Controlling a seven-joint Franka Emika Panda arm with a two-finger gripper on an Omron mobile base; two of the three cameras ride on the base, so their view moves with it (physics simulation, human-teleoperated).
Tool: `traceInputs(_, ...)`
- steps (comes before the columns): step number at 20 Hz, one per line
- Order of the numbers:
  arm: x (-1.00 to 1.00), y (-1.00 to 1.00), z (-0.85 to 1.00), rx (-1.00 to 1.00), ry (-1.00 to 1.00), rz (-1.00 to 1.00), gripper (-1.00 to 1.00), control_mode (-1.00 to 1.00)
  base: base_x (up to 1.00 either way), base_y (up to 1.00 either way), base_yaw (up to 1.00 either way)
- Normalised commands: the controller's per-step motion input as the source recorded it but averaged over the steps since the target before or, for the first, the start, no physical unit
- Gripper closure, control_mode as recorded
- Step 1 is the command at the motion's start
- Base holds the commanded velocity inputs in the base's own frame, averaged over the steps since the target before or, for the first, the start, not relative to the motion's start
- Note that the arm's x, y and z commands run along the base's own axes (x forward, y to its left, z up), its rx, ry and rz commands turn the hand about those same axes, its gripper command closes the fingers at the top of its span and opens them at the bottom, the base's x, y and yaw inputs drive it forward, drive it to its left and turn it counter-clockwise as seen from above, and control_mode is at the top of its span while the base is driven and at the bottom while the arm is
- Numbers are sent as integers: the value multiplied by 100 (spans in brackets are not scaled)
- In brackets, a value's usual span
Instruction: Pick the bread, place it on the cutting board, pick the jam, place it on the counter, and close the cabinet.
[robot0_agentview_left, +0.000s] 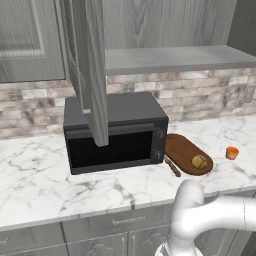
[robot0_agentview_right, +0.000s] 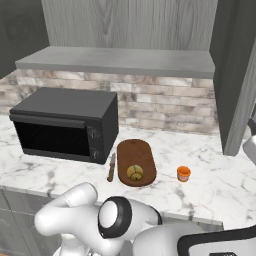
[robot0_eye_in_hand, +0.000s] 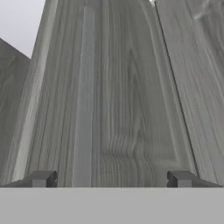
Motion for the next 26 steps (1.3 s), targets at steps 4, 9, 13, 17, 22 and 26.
traceInputs(4,16,0,1,0,0,12,-100,-100,0,0,0)
traceInputs(9,16,0,0,0,0,12,-100,-100,0,0,0)
traceInputs(13,9,0,1,0,0,12,-100,-100,0,0,0)
traceInputs(17,2,4,16,0,0,10,-100,-100,0,0,0)
traceInputs(22,0,12,28,0,0,8,-100,-100,0,0,0)
traceInputs(26,0,16,22,0,0,9,-100,-100,0,0,0)
